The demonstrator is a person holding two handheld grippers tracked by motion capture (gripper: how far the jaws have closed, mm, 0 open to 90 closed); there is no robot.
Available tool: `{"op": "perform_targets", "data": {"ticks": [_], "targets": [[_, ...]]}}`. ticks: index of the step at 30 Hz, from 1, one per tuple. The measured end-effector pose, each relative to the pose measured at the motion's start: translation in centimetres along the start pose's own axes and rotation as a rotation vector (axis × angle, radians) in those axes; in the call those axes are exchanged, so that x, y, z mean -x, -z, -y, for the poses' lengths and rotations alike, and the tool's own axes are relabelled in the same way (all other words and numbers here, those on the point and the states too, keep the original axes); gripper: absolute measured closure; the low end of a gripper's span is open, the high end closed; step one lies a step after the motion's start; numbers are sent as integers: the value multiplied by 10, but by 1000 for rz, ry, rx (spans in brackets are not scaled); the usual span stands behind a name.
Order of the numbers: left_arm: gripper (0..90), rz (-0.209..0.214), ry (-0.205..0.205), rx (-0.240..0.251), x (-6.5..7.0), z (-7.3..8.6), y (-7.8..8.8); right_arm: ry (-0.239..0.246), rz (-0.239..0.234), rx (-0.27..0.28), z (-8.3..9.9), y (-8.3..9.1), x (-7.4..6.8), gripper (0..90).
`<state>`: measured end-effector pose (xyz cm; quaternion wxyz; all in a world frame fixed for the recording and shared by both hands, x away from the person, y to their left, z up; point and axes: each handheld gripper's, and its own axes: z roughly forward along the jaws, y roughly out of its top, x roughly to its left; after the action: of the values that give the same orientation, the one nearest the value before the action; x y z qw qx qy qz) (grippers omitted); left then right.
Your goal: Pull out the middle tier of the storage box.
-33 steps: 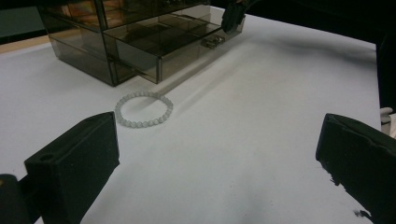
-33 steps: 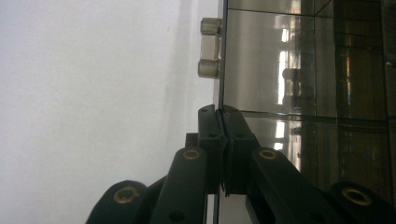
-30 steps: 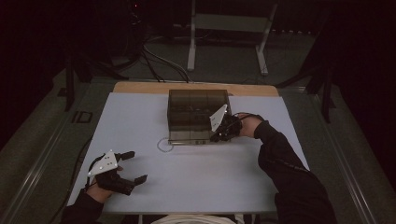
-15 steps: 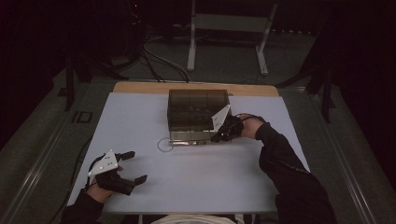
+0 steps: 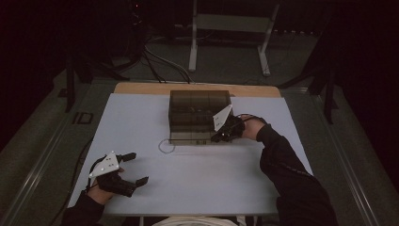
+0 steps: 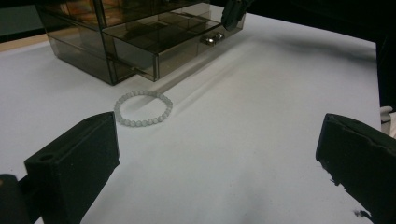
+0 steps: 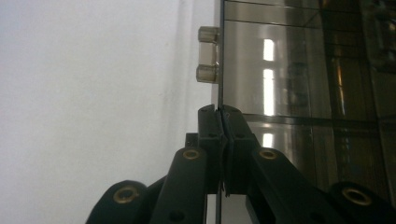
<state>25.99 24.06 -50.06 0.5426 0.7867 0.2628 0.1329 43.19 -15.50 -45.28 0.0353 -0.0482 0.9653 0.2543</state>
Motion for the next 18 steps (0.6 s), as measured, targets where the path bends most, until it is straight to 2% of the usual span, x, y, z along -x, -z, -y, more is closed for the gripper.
{"op": "perform_targets", "data": {"ticks": [10,18], "targets": [[9,1,0,-1,0,0,0,23,-10,-5,5,-1,-2,879],[9,2,1,-3,0,0,-1,3,-22,-6,6,-5,-2,877]]}}
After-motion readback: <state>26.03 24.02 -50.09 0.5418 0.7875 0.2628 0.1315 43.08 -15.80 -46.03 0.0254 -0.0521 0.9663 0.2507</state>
